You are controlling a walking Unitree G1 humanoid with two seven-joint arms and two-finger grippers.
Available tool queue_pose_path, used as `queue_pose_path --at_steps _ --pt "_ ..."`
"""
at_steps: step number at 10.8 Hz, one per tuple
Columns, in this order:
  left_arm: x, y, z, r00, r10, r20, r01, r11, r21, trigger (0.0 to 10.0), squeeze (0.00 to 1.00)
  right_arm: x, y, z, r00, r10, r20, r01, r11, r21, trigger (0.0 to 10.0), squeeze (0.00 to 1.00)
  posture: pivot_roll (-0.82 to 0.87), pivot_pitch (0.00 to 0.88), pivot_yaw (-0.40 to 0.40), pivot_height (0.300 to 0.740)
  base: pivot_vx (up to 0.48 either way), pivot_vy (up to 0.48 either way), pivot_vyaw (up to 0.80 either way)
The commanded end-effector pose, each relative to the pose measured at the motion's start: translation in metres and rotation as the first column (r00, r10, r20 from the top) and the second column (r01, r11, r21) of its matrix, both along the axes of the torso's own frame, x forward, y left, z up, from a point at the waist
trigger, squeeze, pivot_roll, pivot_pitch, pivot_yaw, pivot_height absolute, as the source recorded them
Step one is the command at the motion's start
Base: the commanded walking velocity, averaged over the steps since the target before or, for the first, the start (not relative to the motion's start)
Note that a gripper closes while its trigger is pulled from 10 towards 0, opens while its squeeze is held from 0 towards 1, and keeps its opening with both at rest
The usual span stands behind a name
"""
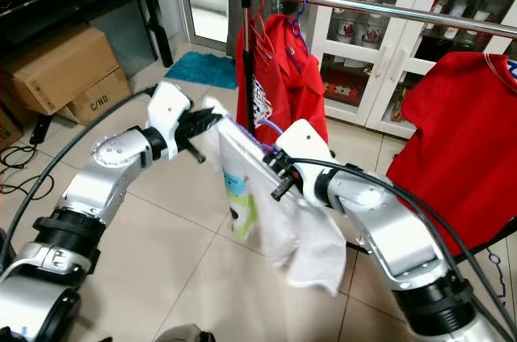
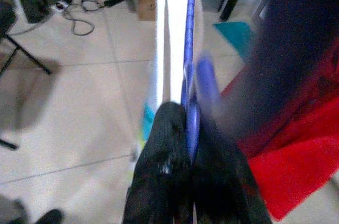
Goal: Hang hanger
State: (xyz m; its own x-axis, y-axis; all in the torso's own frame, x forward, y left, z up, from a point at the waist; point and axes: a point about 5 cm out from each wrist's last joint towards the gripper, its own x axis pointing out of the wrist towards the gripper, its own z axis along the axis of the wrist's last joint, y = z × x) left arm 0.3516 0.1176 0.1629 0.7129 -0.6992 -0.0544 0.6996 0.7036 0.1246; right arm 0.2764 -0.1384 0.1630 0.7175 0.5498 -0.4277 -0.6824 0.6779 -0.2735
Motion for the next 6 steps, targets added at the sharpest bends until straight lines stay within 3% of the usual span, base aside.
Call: queue_pose_path --at_steps 1,2,4,6 --pt "-0.002 0.004 0.036 0.992 -0.046 0.117 0.062 0.989 -0.137 0.0 0.00 -0.002 -0.016 -0.024 0.992 -0.082 -0.096 0.072 0.993 -0.099 0.0 0.00 0.01 0.000 0.056 0.740 0.000 0.000 0.00" --pt "-0.011 0.006 0.044 0.983 -0.136 0.120 0.161 0.960 -0.230 0.0 0.00 -0.001 -0.021 -0.026 0.987 -0.121 -0.105 0.109 0.988 -0.108 0.0 0.00 0.01 0.000 0.053 0.740 0.000 0.000 0.00" --pt "-0.019 0.007 0.045 0.971 -0.218 0.100 0.236 0.938 -0.254 0.0 0.00 -0.001 -0.025 -0.027 0.983 -0.144 -0.113 0.130 0.984 -0.124 0.0 0.00 0.01 0.000 0.052 0.740 0.000 0.000 0.00" --pt "-0.007 0.010 0.022 0.993 -0.103 0.060 0.102 0.995 0.016 0.0 0.00 0.001 -0.012 -0.015 0.992 -0.090 -0.090 0.086 0.995 -0.051 0.0 0.00 0.01 0.000 0.059 0.740 0.000 0.000 0.00"
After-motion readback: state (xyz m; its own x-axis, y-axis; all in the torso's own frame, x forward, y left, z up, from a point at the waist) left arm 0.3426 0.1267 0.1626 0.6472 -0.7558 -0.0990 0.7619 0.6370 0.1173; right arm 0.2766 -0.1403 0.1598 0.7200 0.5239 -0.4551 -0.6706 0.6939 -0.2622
